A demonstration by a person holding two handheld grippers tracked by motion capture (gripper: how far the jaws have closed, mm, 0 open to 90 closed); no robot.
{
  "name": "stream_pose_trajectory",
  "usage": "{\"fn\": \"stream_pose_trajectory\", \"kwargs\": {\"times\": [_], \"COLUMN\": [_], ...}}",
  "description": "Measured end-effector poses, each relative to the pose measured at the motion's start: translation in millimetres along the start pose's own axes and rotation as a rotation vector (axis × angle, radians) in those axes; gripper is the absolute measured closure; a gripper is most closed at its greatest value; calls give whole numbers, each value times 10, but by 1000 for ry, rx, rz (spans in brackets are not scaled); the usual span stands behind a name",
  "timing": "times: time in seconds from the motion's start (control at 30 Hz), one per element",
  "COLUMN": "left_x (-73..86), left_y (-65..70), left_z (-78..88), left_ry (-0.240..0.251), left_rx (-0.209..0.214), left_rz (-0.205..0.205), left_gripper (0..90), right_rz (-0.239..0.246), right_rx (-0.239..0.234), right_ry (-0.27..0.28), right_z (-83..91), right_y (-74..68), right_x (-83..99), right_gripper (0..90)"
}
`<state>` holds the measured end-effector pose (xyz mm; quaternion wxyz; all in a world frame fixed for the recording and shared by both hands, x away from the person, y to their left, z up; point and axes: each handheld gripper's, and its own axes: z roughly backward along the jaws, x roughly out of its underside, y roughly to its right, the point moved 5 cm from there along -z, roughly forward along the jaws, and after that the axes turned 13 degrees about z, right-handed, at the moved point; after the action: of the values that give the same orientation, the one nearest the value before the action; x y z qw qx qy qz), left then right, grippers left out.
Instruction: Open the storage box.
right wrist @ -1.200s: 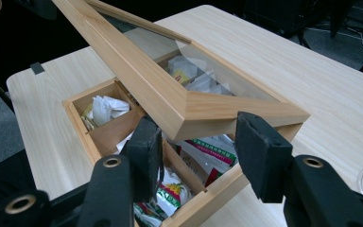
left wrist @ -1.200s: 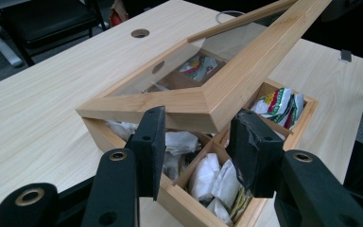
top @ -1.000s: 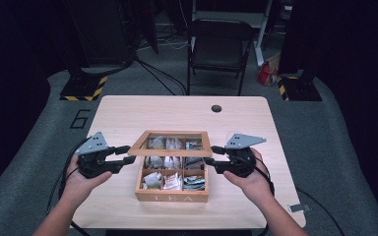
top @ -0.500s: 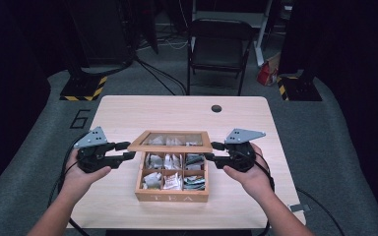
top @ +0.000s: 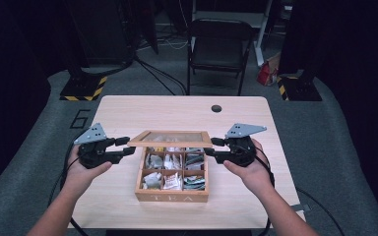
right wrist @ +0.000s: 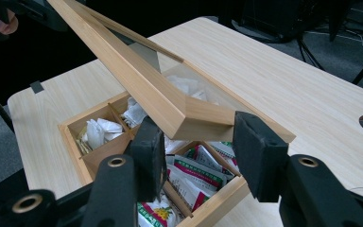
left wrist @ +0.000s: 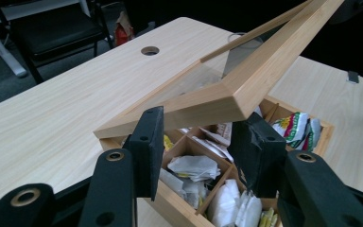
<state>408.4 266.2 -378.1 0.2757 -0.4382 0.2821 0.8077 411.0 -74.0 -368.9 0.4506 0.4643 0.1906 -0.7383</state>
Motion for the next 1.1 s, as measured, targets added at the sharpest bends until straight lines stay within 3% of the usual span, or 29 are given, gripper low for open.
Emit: {"fn": "stream_pose_trajectory", "kwargs": {"times": [0.43,0.83,1.1], "left_x": [-50,-73,-128], "left_y": [-112,-140,-169], "left_z": [-222,-251,-260], "left_ry": [-4,-19,-19], "left_rx": [-48,-51,-48], "left_rz": [-12,13,28], "left_gripper": [563,583,584], "right_rz": [-14,-30,-21], "right_rx": [2,-16,12], "right_ry": [3,6,-36], "right_z": [-8,-29,-156], "right_y": [63,100,168], "right_x": [-68,-61,69], "right_gripper": [543,523,518]}}
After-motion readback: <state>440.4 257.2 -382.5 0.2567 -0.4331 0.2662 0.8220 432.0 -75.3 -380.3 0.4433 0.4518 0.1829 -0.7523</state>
